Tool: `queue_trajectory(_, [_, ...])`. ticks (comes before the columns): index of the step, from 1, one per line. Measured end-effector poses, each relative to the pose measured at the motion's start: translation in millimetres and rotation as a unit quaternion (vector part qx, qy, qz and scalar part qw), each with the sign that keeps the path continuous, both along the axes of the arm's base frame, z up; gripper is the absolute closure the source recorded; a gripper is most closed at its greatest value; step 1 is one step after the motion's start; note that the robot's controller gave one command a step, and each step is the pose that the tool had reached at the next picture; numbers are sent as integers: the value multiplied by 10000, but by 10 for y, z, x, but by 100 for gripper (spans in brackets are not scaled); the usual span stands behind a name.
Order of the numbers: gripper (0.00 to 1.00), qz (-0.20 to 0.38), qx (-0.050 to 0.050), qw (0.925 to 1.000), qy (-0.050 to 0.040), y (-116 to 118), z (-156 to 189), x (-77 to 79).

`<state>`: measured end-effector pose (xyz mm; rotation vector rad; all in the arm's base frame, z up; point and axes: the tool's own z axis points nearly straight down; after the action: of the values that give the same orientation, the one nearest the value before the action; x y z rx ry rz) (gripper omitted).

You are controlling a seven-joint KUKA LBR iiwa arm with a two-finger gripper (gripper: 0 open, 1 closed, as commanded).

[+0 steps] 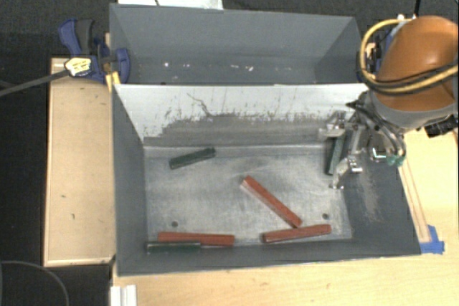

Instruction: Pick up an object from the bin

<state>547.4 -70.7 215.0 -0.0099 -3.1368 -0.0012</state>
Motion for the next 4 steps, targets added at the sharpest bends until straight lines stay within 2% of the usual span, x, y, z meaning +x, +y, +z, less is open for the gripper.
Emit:
queue_trajectory(1, [0, 14, -5, 10000, -42, 4, 44, 17])
queue_trajectory(2, [0, 208, -6, 9998, -60, 505, -659, -142])
queue_trajectory(3, [0, 314, 3, 9995, -11, 738, -771, -224])
queue_trajectory(4, [0, -32, 5, 10000, -16, 1066, -890, -343])
